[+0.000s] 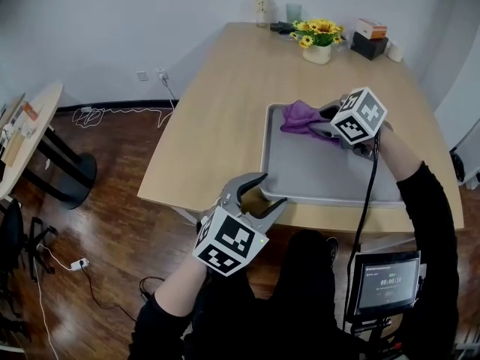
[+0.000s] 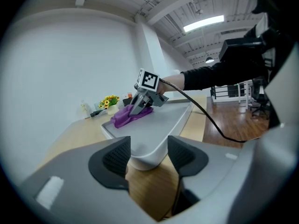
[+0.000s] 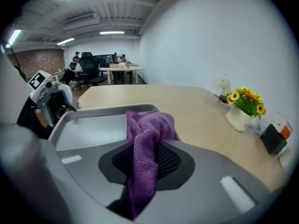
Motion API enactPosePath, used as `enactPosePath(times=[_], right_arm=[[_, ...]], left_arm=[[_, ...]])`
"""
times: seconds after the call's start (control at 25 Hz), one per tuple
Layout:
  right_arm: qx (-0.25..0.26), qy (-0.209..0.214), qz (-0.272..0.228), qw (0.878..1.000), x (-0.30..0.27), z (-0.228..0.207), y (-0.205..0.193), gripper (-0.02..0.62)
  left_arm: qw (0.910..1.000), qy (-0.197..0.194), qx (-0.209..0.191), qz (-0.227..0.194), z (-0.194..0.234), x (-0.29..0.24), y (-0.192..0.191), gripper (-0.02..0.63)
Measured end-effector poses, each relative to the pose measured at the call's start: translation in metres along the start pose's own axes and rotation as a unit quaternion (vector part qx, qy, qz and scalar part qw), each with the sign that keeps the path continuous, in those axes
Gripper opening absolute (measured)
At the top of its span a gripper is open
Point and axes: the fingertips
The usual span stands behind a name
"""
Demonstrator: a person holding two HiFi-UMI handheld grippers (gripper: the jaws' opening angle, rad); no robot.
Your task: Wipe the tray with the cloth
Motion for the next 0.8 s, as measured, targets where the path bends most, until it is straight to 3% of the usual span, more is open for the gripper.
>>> enactPosePath(times=[0.2, 0.44, 0.64, 0.8], right_arm=[[0.047, 0.071, -0.033, 0.996, 0.017, 0.096, 0.015, 0.077], [0.086, 0.149, -0.024, 0.985, 0.024, 0.17, 0.008, 0.077], [0.081, 0.18, -0.001, 0.98, 0.022, 0.161, 0.01, 0.078], [0.061, 0.123, 0.005, 0.991, -0.003, 0.092, 0.023, 0.08]], left_arm=[[1.0, 0.003, -0.007, -0.001, -0.005, 0.008, 0.003, 0.235], [1.0, 0.003, -0.008, 0.0, 0.001, -0.002, -0.004, 0.235], [1.0, 0.003, -0.007, 0.001, -0.004, 0.0, 0.002, 0.235], [0.9999, 0.005, -0.011, 0.001, -0.005, -0.006, 0.007, 0.235]])
Point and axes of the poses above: the fingertips, and each gripper's own axes: x backward along the fingers, z to its left, y out of its top, and after that the axes turned 5 degrees about x, right-handed
